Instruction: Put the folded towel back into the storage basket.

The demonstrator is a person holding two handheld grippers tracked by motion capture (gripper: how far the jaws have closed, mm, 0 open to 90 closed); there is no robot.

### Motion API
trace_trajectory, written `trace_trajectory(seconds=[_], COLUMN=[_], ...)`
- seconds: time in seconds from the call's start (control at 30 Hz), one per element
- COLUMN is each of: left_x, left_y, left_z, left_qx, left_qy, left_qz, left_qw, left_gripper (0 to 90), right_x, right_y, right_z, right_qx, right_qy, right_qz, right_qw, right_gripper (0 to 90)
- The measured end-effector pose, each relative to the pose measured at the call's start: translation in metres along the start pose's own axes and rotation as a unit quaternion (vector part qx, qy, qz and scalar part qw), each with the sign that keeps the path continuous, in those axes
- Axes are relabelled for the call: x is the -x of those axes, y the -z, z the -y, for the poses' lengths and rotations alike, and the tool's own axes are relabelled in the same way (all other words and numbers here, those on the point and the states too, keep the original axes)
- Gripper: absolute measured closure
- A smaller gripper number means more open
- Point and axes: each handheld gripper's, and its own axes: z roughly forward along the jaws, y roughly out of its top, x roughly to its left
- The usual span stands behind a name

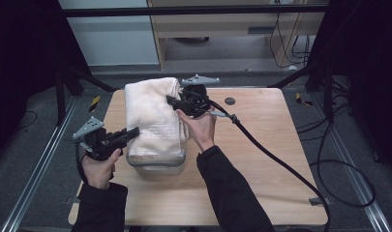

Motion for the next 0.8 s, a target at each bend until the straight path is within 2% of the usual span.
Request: trace_trajectory(seconds=[0.2,0.8], left_x=[-0.008,-0.027], left_y=[-0.001,-0.011], left_z=[0.003,0.015], left_qx=[-0.009,-0.033], left_qy=[0.000,0.004], left_qz=[-0.012,-0.030], left_qw=[0.9999,0.9990], left_gripper=[75.9,75.8], right_x=[0.000,0.006], right_y=[-0.012,-0.041], right_z=[0.006,0.021], right_qx=[-0.003,-0.022], right_qy=[-0.004,-0.018], right_qz=[0.000,0.005], right_qw=[1.0000,0.9996], right_gripper=[66.3,66.0])
